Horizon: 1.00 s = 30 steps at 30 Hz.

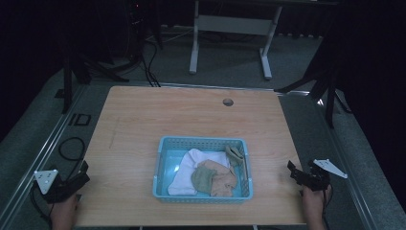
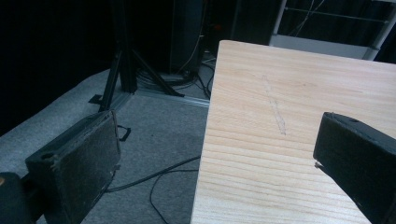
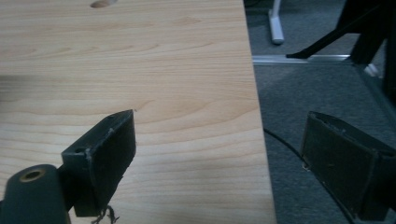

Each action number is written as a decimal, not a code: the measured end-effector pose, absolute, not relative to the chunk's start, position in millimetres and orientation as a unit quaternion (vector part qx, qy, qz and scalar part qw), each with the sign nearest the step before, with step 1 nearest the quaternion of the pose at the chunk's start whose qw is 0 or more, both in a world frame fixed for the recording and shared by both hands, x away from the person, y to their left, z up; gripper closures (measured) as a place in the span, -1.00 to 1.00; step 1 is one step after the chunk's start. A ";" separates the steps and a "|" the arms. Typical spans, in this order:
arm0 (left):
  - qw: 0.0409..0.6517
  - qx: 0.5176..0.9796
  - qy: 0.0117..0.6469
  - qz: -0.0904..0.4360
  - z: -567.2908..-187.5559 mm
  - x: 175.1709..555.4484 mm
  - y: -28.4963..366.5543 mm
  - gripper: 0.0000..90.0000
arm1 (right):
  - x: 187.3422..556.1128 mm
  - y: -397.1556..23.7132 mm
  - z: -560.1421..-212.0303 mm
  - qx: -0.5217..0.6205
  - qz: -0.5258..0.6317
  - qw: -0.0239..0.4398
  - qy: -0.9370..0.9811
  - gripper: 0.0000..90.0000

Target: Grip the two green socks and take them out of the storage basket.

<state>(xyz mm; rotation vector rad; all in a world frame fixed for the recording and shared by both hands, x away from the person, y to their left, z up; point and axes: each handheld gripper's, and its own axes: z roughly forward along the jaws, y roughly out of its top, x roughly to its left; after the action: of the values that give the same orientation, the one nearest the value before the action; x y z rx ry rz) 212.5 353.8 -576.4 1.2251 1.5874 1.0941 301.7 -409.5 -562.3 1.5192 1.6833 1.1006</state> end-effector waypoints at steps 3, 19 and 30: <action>0.413 0.490 0.633 0.435 -576.3 212.8 353.8 -0.98 | 303.0 -410.4 -562.6 0.571 0.420 0.295 0.640 -0.73; 0.416 0.492 0.636 0.424 -576.2 213.4 355.8 -0.98 | 309.1 -399.8 -565.2 0.533 0.374 0.219 0.726 -0.73; 0.420 0.492 0.636 0.422 -576.2 213.1 355.7 -0.98 | 308.5 -390.8 -551.5 0.482 0.258 0.177 0.819 -0.74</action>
<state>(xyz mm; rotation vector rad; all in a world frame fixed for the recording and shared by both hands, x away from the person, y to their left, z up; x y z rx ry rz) 213.1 355.7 -576.2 1.2337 1.5936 1.0571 308.5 -390.8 -551.5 1.3627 2.3167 0.7294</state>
